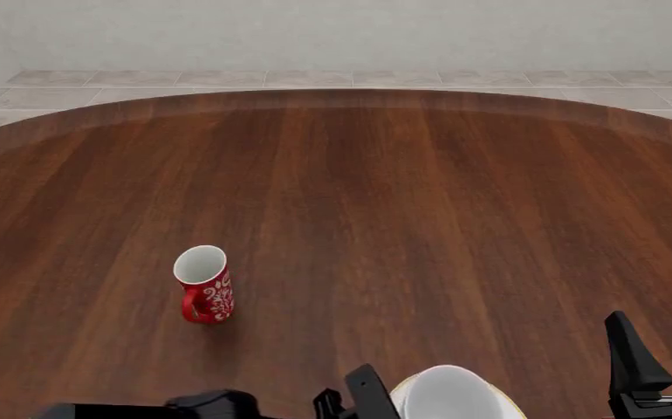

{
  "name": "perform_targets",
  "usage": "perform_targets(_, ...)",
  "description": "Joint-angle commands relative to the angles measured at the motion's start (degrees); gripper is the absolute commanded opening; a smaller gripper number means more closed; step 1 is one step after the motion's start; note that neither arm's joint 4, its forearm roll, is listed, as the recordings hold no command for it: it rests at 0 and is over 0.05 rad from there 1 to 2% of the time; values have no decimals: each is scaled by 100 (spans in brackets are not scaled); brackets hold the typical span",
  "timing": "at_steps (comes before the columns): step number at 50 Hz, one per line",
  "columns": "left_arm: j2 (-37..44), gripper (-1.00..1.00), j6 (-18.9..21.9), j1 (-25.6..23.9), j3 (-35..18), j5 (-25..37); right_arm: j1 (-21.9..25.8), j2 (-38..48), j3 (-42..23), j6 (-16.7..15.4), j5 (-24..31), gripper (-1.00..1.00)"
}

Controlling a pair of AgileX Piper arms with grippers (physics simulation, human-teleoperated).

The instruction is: Put the white mug on the plate.

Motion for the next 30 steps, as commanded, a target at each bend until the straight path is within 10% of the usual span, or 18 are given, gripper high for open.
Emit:
perform_targets(1, 148, -100, -12, -16, -38, -100, 1, 0, 0, 0, 0, 100)
perform_targets(29, 201, -100, -44, -166, -70, -204, 0, 3, 0, 0, -1, 100)
perform_targets(30, 163, 100, -50, -182, -105, -135, 0, 0, 0, -1, 0, 100)
